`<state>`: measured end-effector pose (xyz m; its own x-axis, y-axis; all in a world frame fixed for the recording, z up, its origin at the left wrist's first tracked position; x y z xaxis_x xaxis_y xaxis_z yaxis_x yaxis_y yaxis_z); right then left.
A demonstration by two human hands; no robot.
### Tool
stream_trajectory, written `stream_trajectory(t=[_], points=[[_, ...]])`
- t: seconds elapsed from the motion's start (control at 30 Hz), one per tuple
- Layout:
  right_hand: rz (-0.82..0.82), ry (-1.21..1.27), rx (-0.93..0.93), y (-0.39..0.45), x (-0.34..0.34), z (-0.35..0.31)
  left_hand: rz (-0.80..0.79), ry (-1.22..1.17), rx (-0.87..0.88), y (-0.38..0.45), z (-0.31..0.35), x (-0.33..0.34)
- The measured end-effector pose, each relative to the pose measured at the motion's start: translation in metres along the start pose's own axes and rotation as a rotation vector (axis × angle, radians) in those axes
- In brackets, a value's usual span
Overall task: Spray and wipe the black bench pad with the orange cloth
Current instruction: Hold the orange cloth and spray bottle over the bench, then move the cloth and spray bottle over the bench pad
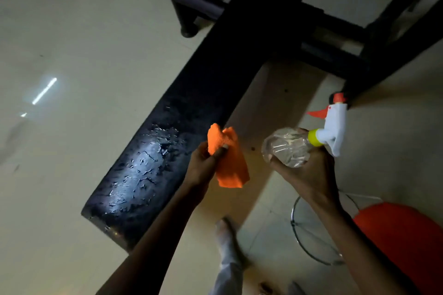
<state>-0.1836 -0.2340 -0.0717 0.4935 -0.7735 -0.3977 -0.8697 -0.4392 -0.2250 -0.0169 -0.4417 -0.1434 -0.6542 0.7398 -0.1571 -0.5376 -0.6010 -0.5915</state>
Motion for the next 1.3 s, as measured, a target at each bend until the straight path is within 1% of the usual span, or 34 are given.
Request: stream_trajectory(t=[0.07,0.23,0.47,0.63,0.67,0.7,0.77,0.8,0.83,0.87,0.93,0.97,1.0,1.03,1.13,1.2,1.3], points=[[0.013,-0.037,-0.091,0.022,0.028,-0.028,0.026,-0.030,-0.003,0.019,0.008,-0.020],[-0.112,-0.051,-0.132,0.074,0.093,-0.060,0.066,-0.137,-0.042,0.058,0.022,-0.057],[-0.239,-0.089,-0.219,0.156,0.149,-0.078,0.108,-0.143,-0.113,0.121,0.046,-0.064],[-0.336,-0.127,-0.262,0.225,0.173,-0.078,0.106,-0.325,-0.194,0.172,0.049,-0.058],[-0.360,-0.132,-0.277,0.236,0.177,-0.076,0.132,-0.269,-0.190,0.180,0.048,-0.059],[-0.383,-0.138,-0.292,0.247,0.181,-0.075,0.181,-0.129,-0.171,0.186,0.049,-0.062],[-0.435,-0.155,-0.317,0.264,0.190,-0.075,0.295,0.222,-0.124,0.193,0.050,-0.069],[-0.466,-0.162,-0.324,0.271,0.195,-0.075,0.367,0.358,-0.103,0.193,0.052,-0.073],[-0.495,-0.168,-0.326,0.275,0.199,-0.074,0.440,0.442,-0.093,0.190,0.052,-0.077],[-0.517,-0.176,-0.318,0.279,0.203,-0.073,0.510,0.476,-0.089,0.186,0.052,-0.081],[-0.552,-0.186,-0.285,0.281,0.209,-0.072,0.636,0.442,-0.081,0.172,0.048,-0.087],[-0.569,-0.191,-0.275,0.280,0.212,-0.072,0.675,0.419,-0.070,0.164,0.046,-0.089],[-0.584,-0.197,-0.270,0.278,0.215,-0.073,0.681,0.398,-0.051,0.159,0.043,-0.088],[-0.602,-0.200,-0.266,0.276,0.218,-0.074,0.648,0.373,-0.027,0.155,0.040,-0.085],[-0.678,-0.206,-0.222,0.266,0.228,-0.078,0.436,0.240,0.065,0.147,0.035,-0.062],[-0.759,-0.208,-0.189,0.254,0.238,-0.080,0.339,0.143,0.115,0.141,0.032,-0.052],[-0.852,-0.234,-0.188,0.233,0.251,-0.081,0.316,0.081,0.180,0.131,0.035,-0.050]])
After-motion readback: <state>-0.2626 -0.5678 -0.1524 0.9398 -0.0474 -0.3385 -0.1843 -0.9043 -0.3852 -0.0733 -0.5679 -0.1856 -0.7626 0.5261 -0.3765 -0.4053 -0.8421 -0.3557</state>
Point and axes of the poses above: each hand's wrist, its own y-axis towards the middle knuckle, its own x-axis out of the palm, z = x × y, the point moved 6 cm from there along y, towards the middle knuckle, and after that the axes turned 12 degrees about y, right-handed, at the moved point
